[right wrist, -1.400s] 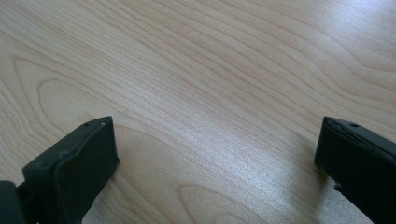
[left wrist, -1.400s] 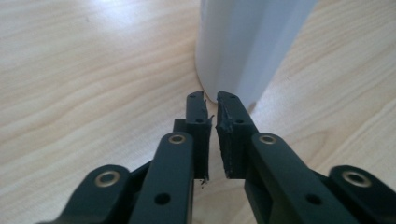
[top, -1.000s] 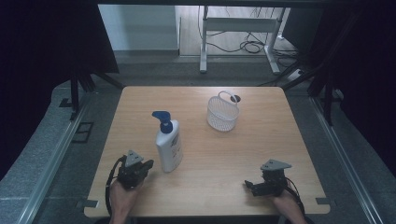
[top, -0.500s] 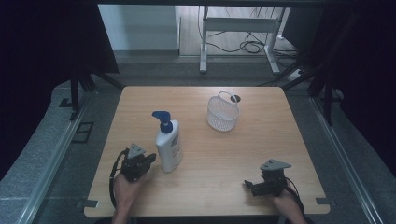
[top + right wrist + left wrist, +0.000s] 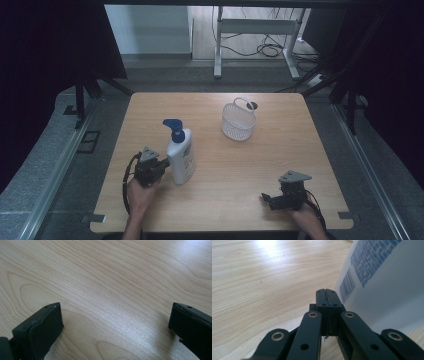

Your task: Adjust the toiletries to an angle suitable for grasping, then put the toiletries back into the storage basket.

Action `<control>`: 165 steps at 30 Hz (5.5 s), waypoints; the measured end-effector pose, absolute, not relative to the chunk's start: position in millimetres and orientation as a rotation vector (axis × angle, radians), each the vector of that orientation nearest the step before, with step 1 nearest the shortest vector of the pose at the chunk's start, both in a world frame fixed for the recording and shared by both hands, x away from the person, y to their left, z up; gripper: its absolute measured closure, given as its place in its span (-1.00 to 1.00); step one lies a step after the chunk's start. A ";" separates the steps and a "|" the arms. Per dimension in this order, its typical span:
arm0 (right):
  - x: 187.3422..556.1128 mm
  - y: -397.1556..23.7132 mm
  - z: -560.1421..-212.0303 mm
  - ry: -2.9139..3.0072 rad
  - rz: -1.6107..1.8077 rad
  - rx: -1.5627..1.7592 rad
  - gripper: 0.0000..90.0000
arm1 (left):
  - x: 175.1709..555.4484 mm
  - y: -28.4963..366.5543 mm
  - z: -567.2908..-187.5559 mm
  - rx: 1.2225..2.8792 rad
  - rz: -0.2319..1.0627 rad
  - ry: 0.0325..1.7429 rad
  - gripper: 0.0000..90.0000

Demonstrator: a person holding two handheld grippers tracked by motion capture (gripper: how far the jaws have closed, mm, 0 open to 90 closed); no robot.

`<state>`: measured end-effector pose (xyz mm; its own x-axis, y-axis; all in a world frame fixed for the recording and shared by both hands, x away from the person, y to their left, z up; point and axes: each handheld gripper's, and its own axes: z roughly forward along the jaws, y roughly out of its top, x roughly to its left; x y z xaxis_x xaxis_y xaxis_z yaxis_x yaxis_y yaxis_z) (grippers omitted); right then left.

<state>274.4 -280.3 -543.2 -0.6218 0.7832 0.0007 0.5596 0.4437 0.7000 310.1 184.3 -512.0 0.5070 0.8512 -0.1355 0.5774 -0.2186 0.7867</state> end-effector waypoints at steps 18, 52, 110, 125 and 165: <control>274.4 -280.3 -543.2 2.376 0.971 1.148 -1.00 | 310.8 168.1 -510.0 1.943 0.387 1.130 0.98; 274.4 -280.3 -543.2 2.376 0.971 1.148 -1.00 | 305.6 112.8 -510.7 2.049 0.333 1.001 0.98; 274.4 -280.3 -543.2 2.376 0.971 1.149 -1.00 | 274.7 51.6 -502.2 2.146 0.251 0.792 0.98; 274.4 -280.4 -543.2 2.377 0.972 1.148 -1.00 | 271.4 55.1 -498.5 2.151 0.263 0.804 0.59; 266.2 -271.9 -535.7 2.424 1.049 1.003 -1.00 | 252.0 90.9 -507.4 2.155 0.322 0.834 -0.37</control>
